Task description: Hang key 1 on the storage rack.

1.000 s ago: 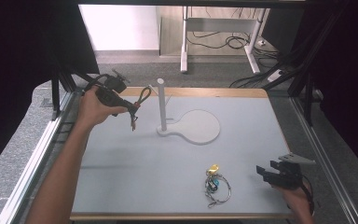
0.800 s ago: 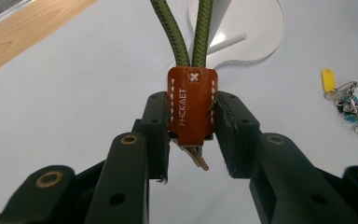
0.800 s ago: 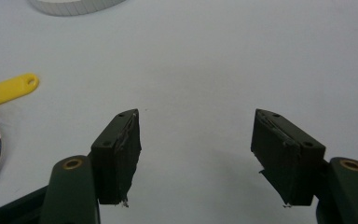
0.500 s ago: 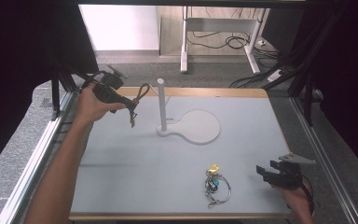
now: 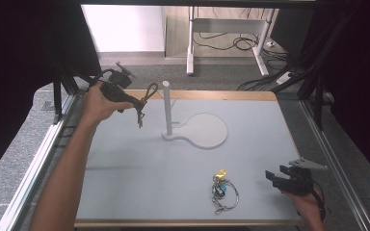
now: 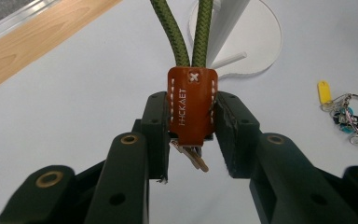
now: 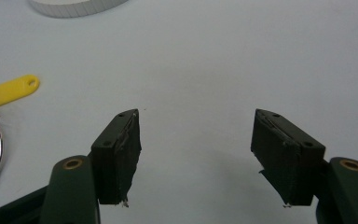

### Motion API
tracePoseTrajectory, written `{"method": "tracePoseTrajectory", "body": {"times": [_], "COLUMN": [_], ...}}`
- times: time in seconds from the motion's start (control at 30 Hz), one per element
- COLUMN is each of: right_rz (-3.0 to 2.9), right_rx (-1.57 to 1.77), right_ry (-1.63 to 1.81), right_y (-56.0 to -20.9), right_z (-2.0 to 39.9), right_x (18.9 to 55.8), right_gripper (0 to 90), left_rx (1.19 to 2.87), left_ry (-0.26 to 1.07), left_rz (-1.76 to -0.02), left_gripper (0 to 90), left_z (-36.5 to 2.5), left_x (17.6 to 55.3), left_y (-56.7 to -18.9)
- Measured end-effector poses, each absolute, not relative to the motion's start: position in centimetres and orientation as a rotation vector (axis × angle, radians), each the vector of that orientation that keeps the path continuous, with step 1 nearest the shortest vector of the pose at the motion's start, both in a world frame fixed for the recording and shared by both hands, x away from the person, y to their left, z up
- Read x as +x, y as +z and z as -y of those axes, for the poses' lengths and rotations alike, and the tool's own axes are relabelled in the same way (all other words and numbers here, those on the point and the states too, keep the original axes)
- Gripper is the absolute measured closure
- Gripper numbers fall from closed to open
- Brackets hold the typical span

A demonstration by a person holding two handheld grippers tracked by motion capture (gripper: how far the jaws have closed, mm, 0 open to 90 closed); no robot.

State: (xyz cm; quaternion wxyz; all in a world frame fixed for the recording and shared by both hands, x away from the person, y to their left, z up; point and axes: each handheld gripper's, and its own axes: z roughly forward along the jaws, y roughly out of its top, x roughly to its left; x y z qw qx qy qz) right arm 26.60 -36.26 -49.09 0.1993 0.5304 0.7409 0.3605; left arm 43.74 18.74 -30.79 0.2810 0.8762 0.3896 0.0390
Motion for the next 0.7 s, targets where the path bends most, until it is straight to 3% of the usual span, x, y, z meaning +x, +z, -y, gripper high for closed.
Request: {"method": "tracePoseTrajectory", "body": {"times": [0.7], "right_rz": [-2.083], "right_rx": [1.486], "right_ry": [0.988], "right_y": [-49.5], "right_z": [36.1], "right_x": [26.7], "right_gripper": [33.0], "left_rx": [2.385], "left_ry": [0.050], "left_rz": [-1.005], "left_gripper": [66.6], "left_z": [-17.9], "left_x": [45.3], "left_y": [-32.6]}}
